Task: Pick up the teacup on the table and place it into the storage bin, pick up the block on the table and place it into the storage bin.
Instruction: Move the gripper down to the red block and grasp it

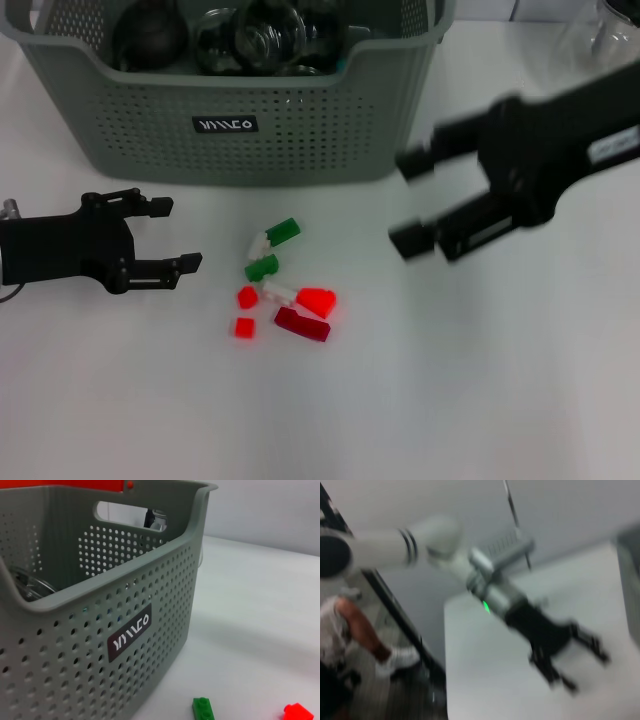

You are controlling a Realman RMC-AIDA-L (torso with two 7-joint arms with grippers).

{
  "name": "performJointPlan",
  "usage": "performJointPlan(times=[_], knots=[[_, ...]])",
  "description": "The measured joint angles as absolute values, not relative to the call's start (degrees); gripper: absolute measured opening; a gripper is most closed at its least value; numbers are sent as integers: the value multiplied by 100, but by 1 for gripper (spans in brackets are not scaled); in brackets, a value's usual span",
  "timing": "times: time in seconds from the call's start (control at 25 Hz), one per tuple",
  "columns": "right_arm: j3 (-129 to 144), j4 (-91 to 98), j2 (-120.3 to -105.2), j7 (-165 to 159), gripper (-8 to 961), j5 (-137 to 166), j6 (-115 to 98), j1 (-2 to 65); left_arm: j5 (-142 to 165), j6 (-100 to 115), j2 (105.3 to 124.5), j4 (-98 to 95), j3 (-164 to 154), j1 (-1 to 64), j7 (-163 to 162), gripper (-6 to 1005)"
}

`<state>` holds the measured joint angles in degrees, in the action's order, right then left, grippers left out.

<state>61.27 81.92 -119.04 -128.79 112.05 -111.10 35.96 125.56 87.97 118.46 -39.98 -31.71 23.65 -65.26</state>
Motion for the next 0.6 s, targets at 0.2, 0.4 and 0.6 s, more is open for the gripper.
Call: performJointPlan(times=[0.2,0.4,0.6], knots=[[6578,7293,-12007,-12946,931,12586,-11008,4157,12550,8798,11847,-4004,-3172,2369,-6528,845],[7350,6221,-12022,-12925,925,13162,-10181,4696,12545,8778,11848,-3993,-3172,2380,-6526,845],[8184,5781,-12055,-12932,918,13255,-9186,4881,12541,8752,11848,-3991,-3173,2384,-6523,847]])
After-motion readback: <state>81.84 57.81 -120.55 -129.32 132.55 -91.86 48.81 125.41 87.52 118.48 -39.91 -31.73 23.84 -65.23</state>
